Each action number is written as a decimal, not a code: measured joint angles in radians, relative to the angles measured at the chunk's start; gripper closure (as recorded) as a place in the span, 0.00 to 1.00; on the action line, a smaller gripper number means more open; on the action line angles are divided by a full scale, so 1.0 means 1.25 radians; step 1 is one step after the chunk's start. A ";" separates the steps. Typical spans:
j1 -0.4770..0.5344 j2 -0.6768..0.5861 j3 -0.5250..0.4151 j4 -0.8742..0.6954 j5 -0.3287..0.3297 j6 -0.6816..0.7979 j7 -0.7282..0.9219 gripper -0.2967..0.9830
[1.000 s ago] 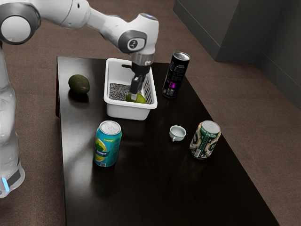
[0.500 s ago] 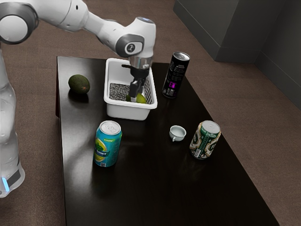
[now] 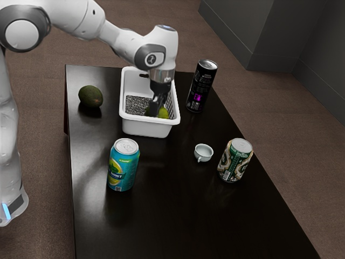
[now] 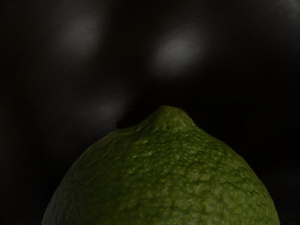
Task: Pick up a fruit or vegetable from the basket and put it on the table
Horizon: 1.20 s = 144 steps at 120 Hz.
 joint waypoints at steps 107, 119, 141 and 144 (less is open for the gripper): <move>-0.010 -0.142 -0.311 0.211 0.044 -0.261 -0.027 0.55; -0.011 -0.077 -0.368 0.265 0.030 -0.274 -0.038 0.55; -0.035 -0.067 -0.483 0.282 0.004 -0.271 -0.080 0.54; -0.042 -0.069 -0.489 0.280 -0.002 -0.268 -0.088 0.54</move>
